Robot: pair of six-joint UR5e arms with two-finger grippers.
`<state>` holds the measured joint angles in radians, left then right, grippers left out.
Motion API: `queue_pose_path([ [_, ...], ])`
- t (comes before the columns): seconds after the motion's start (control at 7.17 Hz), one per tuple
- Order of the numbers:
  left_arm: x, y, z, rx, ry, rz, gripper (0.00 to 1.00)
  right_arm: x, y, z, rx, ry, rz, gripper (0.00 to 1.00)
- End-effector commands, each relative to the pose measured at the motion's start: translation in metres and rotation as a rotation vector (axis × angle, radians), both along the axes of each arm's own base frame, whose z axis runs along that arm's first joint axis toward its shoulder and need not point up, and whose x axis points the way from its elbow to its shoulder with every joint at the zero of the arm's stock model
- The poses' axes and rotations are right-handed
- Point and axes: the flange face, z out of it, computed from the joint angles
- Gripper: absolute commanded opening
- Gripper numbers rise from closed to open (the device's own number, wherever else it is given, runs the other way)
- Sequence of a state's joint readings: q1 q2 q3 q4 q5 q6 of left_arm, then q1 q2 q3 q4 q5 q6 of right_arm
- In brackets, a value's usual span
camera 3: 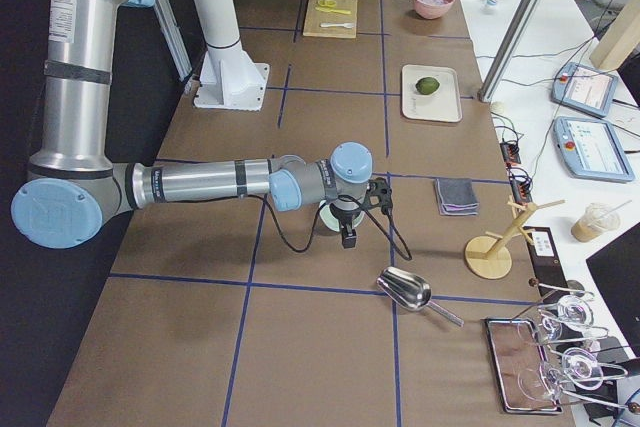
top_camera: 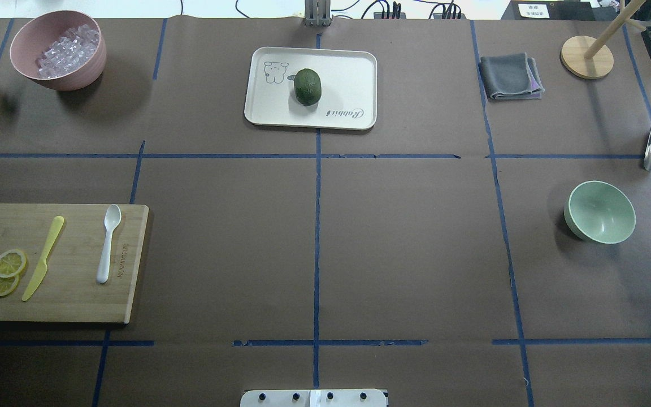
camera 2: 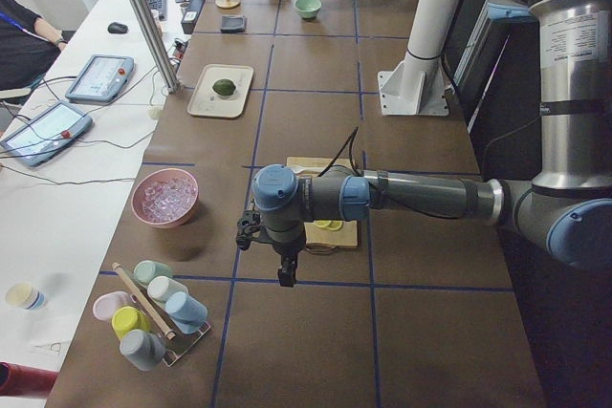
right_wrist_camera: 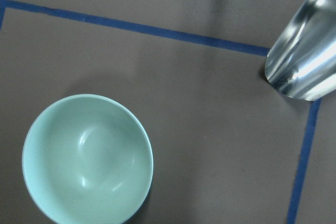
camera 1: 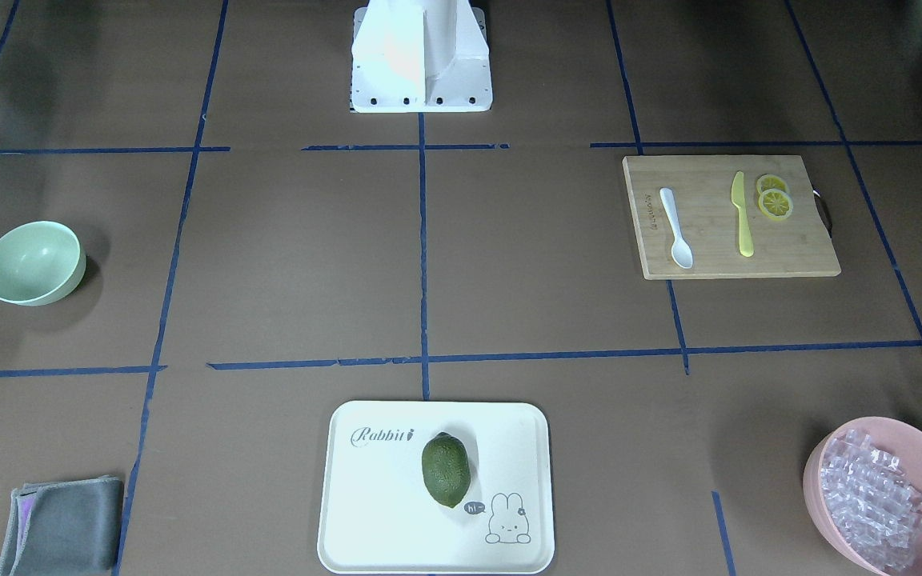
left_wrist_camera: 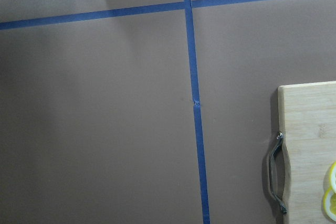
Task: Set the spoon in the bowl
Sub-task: 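Lower the right gripper toward the pale green bowl's rim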
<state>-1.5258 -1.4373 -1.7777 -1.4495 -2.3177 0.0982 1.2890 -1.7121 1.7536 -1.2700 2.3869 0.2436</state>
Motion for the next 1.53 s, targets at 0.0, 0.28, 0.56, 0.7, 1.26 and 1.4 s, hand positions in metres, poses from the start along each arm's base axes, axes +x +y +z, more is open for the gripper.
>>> queue_pose_path([
  [0.0,0.0,0.0,0.001,-0.004,0.0,0.001,1.0,-0.052,0.006,0.038,0.007,-0.037,0.073,1.0],
  [0.28,0.0,0.001,0.002,-0.006,0.0,0.001,1.0,-0.073,-0.002,0.032,0.01,-0.03,0.1,0.97],
  [0.56,0.0,0.001,0.001,-0.004,0.0,0.001,1.0,-0.077,-0.002,0.034,-0.02,-0.032,0.116,0.49],
  [0.7,0.0,0.0,0.001,-0.003,0.0,0.001,1.0,-0.078,0.0,0.038,-0.023,-0.026,0.11,0.29],
  [1.26,0.0,0.0,0.001,-0.003,0.0,0.001,1.0,-0.084,-0.002,0.034,-0.016,-0.031,0.101,0.02],
  [1.4,0.0,0.001,0.001,-0.004,0.0,0.001,1.0,-0.085,-0.003,0.028,-0.011,-0.038,0.1,0.0],
])
